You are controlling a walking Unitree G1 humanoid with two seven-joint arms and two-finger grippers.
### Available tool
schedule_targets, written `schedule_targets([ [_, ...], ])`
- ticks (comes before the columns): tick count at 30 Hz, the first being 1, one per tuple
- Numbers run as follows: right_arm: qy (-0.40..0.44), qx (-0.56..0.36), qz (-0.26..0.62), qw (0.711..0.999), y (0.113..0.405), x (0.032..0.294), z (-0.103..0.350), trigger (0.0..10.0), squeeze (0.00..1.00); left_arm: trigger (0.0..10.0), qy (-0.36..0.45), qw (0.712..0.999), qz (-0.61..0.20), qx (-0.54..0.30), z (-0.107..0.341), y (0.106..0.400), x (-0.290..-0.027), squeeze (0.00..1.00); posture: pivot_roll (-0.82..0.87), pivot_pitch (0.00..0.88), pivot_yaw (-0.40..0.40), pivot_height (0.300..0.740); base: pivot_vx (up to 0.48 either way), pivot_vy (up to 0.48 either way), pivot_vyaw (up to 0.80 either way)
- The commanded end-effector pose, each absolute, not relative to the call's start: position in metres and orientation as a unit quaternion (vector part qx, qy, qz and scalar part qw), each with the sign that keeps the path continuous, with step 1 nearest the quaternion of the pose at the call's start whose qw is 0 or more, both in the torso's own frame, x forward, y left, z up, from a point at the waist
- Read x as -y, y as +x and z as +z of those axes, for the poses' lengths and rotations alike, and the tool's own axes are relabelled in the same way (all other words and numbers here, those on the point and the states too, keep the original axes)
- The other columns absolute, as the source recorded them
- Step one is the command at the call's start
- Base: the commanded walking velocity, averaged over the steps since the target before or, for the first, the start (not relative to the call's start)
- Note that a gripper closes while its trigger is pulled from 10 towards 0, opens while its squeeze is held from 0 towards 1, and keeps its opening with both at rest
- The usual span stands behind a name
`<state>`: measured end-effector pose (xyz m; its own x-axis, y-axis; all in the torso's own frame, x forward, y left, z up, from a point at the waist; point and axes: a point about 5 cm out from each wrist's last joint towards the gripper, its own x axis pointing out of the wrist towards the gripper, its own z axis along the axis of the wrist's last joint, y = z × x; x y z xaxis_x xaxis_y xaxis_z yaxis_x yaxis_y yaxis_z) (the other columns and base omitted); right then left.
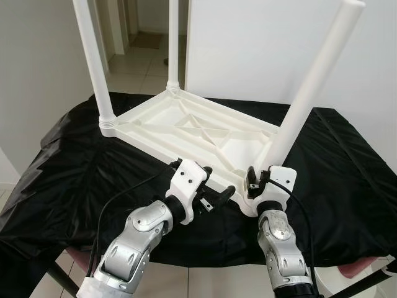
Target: Building children table
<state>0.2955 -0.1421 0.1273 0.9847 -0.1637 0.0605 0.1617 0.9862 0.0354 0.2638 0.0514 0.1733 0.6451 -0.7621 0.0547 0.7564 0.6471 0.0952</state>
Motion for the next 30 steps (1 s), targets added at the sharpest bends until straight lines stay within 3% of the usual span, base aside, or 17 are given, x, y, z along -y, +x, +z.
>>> schedule_targets([
  [1, 0.007, -0.029, -0.11, 0.994, 0.291, 0.151, 0.104, 0.0, 0.0, 10.0, 0.025, 0.906, -0.419, 0.049, 0.174, 0.265, -0.049, 0.0, 0.0, 0.0, -0.029, 0.74, 0.0, 0.0, 0.0],
  [2, 0.004, -0.028, -0.111, 0.993, 0.291, 0.152, 0.105, 0.0, 0.0, 10.0, 0.023, 0.907, -0.418, 0.049, 0.174, 0.266, -0.049, 0.0, 0.0, 0.0, -0.032, 0.74, 0.0, 0.0, 0.0],
  [3, 0.002, -0.031, -0.116, 0.993, 0.291, 0.153, 0.104, 4.2, 0.0, 10.0, 0.022, 0.907, -0.417, 0.05, 0.174, 0.267, -0.048, 0.0, 0.0, 0.0, -0.035, 0.74, 0.0, 0.0, 0.0],
  [4, 0.002, -0.031, -0.116, 0.993, 0.291, 0.153, 0.104, 4.2, 0.0, 10.0, 0.022, 0.907, -0.417, 0.05, 0.174, 0.267, -0.048, 0.0, 0.0, 0.0, -0.035, 0.74, 0.0, 0.0, 0.0],
  [5, -0.004, -0.033, -0.125, 0.992, 0.292, 0.155, 0.104, 10.0, 0.0, 10.0, 0.021, 0.908, -0.416, 0.05, 0.173, 0.268, -0.047, 0.0, 0.0, 0.0, -0.038, 0.74, 0.0, 0.0, 0.0],
  [7, -0.007, -0.036, -0.13, 0.991, 0.292, 0.156, 0.104, 10.0, 0.0, 10.0, 0.021, 0.908, -0.416, 0.051, 0.173, 0.268, -0.047, 0.0, 0.0, 0.0, -0.039, 0.74, 0.0, 0.0, 0.0],
  [8, -0.005, -0.027, -0.131, 0.991, 0.294, 0.157, 0.106, 10.0, 1.0, 10.0, 0.021, 0.908, -0.415, 0.052, 0.173, 0.268, -0.047, 0.0, 0.0, 0.0, -0.042, 0.74, 0.0, 0.0, 0.0],
  [14, 0.003, -0.002, -0.113, 0.994, 0.299, 0.156, 0.115, 10.0, 1.0, 10.0, 0.022, 0.91, -0.411, 0.052, 0.172, 0.268, -0.048, 0.0, 0.0, 0.0, -0.045, 0.74, 0.0, 0.0, 0.0],
  [19, 0.015, 0.047, -0.005, 0.999, 0.306, 0.155, 0.137, 10.0, 0.93, 10.0, 0.02, 0.913, -0.405, 0.048, 0.171, 0.267, -0.051, 0.0, 0.01, 0.0, -0.047, 0.74, 0.0, 0.0, 0.0],
  [20, 0.006, 0.057, 0.013, 0.998, 0.306, 0.158, 0.142, 10.0, 0.0, 10.0, 0.02, 0.913, -0.405, 0.048, 0.17, 0.266, -0.051, 0.0, 0.01, 0.0, -0.048, 0.74, 0.0, 0.0, 0.0],
  [26, -0.007, 0.073, 0.089, 0.993, 0.304, 0.169, 0.149, 10.0, 0.0, 10.0, 0.019, 0.913, -0.405, 0.045, 0.169, 0.264, -0.051, 0.0, 0.01, 0.0, -0.046, 0.74, 0.0, 0.0, 0.0],
  [30, -0.043, 0.066, 0.196, 0.977, 0.298, 0.174, 0.145, 10.0, 0.0, 10.0, 0.022, 0.911, -0.409, 0.041, 0.167, 0.262, -0.052, 0.0, 0.01, 0.0, -0.046, 0.74, 0.0, 0.0, 0.0],
])
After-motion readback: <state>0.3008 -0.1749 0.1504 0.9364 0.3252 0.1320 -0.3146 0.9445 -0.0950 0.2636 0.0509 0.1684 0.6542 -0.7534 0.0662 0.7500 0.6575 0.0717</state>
